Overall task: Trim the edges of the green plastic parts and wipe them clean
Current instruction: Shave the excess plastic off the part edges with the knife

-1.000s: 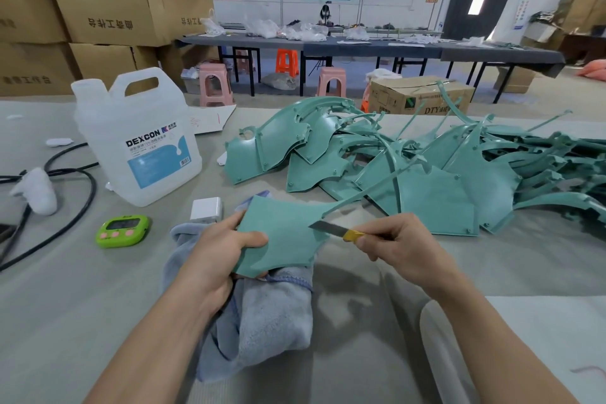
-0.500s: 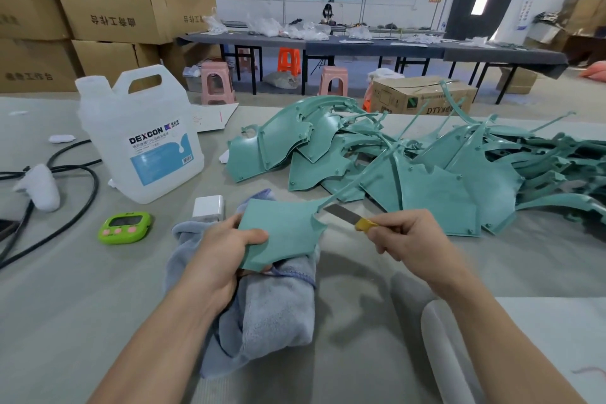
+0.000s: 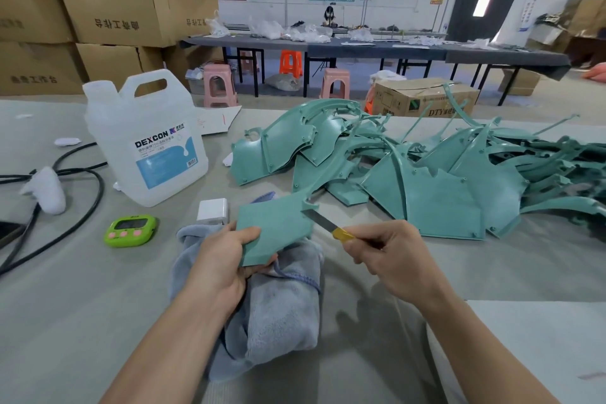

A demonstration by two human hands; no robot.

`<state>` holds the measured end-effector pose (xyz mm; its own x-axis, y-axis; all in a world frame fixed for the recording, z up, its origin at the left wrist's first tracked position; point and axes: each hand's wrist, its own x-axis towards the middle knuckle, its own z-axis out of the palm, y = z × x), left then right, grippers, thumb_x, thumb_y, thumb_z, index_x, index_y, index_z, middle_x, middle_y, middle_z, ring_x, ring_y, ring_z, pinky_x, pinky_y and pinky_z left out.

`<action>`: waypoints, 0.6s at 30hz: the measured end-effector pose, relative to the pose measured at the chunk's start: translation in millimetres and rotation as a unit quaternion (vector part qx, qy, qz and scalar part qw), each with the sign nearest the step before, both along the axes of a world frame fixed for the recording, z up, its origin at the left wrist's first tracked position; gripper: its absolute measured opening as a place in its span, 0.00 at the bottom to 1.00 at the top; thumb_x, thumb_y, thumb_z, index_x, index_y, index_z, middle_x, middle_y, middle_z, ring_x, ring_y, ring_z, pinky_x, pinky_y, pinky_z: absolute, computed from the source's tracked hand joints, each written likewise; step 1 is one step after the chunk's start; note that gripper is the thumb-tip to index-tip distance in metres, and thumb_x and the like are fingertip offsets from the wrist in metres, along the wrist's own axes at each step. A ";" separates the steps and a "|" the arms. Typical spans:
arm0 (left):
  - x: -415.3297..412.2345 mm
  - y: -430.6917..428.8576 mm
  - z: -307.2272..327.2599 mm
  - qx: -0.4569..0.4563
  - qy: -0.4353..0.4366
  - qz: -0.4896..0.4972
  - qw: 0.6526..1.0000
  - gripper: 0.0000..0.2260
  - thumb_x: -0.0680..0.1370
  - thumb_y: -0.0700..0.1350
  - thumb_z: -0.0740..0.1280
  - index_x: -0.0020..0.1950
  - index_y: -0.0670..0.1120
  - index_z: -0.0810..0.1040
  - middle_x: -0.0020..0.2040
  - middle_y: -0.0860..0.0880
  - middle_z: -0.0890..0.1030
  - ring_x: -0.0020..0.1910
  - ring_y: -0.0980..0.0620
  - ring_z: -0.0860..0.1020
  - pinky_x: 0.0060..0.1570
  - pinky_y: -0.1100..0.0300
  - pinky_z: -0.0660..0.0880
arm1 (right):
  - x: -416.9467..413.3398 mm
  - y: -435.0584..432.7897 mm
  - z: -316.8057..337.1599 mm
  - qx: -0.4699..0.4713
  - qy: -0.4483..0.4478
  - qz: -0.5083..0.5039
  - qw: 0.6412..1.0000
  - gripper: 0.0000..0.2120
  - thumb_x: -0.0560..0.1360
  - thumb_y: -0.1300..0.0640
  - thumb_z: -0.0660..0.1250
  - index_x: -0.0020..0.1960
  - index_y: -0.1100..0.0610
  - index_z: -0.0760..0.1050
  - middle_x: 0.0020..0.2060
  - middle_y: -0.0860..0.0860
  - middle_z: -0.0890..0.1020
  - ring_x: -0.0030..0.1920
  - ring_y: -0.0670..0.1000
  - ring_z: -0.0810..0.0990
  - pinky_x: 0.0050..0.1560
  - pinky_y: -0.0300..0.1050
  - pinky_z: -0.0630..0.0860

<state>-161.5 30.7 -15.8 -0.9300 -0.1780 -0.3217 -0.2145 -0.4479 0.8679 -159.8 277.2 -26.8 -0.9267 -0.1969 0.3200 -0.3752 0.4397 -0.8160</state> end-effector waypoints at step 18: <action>1.7 0.0 3.6 -0.017 0.004 -0.034 0.999 0.09 0.80 0.33 0.63 0.55 0.42 0.79 0.42 0.40 0.84 0.29 0.46 0.83 0.26 0.59 0.79 | -1.6 -1.6 -0.4 -0.025 -0.039 -0.114 0.992 0.09 0.77 0.54 0.73 0.42 0.42 0.86 0.26 0.47 0.79 0.26 0.43 0.70 0.27 0.35 0.67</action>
